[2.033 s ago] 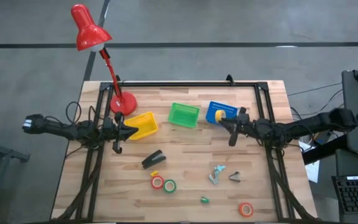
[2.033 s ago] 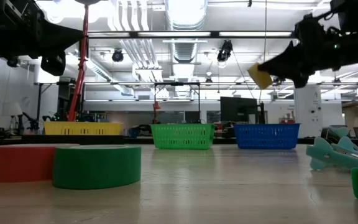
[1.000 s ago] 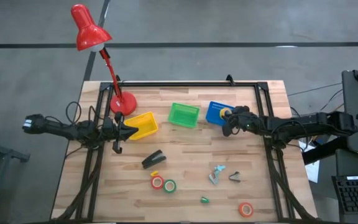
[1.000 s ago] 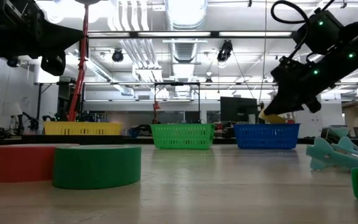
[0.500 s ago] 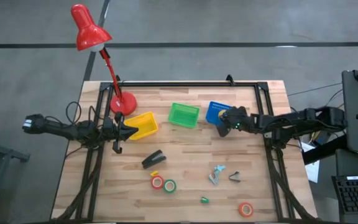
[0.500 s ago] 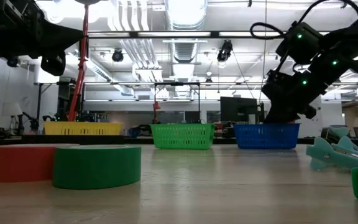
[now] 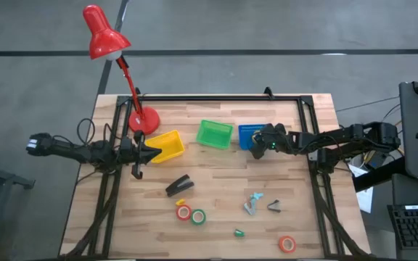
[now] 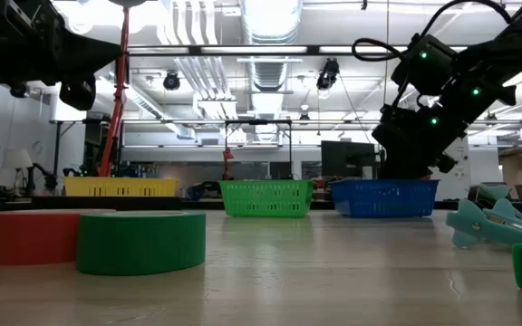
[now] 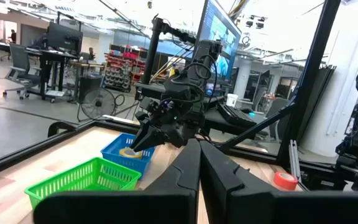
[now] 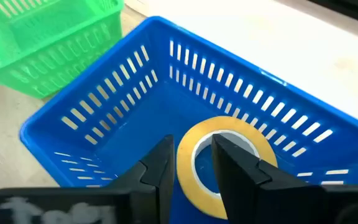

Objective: Pick and place Stapler, Stapler remover, tape
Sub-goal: Put the yellow tape in the blue basket, then put the orange tape in the blue basket

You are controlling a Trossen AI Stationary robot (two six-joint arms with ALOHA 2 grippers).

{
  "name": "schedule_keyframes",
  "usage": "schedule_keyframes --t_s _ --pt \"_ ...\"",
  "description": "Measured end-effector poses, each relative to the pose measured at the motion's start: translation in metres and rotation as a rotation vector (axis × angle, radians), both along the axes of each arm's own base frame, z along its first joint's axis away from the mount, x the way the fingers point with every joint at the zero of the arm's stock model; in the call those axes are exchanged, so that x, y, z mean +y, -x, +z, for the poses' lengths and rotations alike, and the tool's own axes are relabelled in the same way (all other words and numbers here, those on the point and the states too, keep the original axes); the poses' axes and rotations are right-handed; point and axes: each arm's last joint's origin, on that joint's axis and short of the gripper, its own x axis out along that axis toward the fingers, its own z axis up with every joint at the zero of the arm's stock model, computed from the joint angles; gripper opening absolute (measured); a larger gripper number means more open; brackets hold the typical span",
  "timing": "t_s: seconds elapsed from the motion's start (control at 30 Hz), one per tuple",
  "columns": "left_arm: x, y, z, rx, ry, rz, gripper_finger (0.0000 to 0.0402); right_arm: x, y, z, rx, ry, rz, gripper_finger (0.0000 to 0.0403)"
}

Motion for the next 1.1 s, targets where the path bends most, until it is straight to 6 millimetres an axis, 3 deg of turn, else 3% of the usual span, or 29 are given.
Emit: schedule_keyframes --t_s 0.27,0.53,0.63,0.8,1.1 --pt "0.000 0.000 0.000 0.000 0.000 0.000 0.0010 0.002 -0.001 0.012 -0.006 -0.032 0.044 0.0142" --pt "0.000 0.000 0.000 0.001 0.000 0.000 0.0010 0.018 0.000 0.043 -0.094 -0.010 0.190 0.0143" --pt "0.000 0.000 0.000 0.001 0.000 0.000 0.0010 0.032 0.006 0.053 -0.110 -0.032 0.276 0.0137" --pt "0.000 0.000 0.000 0.001 0.000 0.000 0.0010 0.056 0.014 0.064 -0.183 -0.210 0.491 0.0129" --pt "0.000 0.000 0.000 0.001 0.000 0.000 0.0010 0.115 0.030 0.074 -0.227 -0.419 0.860 0.0124"
